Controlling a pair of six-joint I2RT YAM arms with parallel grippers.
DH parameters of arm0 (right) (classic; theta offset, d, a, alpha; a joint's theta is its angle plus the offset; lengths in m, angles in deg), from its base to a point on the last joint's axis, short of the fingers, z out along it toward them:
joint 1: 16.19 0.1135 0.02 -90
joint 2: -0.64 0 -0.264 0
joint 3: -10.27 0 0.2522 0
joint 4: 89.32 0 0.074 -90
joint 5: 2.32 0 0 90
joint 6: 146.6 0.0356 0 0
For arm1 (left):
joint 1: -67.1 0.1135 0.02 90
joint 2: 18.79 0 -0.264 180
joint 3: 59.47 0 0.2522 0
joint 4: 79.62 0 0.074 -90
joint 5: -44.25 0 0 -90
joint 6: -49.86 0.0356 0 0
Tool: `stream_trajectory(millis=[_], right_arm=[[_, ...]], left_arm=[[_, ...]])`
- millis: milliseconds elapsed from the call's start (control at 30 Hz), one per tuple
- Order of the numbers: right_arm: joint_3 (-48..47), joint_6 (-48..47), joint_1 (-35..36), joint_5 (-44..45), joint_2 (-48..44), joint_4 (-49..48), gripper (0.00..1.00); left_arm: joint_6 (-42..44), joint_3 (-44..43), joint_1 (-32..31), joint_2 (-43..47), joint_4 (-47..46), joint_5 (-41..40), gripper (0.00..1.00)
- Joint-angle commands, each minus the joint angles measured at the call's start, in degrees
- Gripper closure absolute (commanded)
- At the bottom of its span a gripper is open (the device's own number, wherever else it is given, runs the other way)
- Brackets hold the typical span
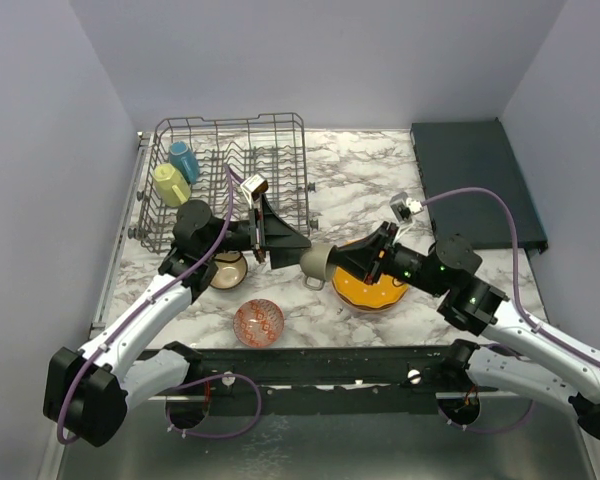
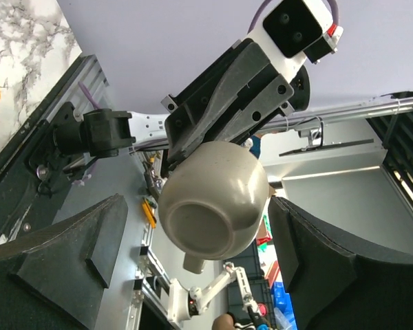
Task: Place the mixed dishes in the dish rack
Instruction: Turn the cup upside down in the dish rack.
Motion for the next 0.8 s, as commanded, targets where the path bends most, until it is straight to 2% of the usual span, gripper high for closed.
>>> stream_trajectory(millis=[0, 767], right_arm=[[-0.1, -0.7, 0.2, -1.6, -0.6, -9.9, 1.0], [2.5, -0.8, 0.3, -3.3, 4.1, -20.0, 0.99]], left_arm=[[-0.6, -0.5, 0.2, 1.7, -2.7, 2.7, 0.09], [-2.7, 0.3, 0.2, 2.6, -6.3, 3.6, 0.09]])
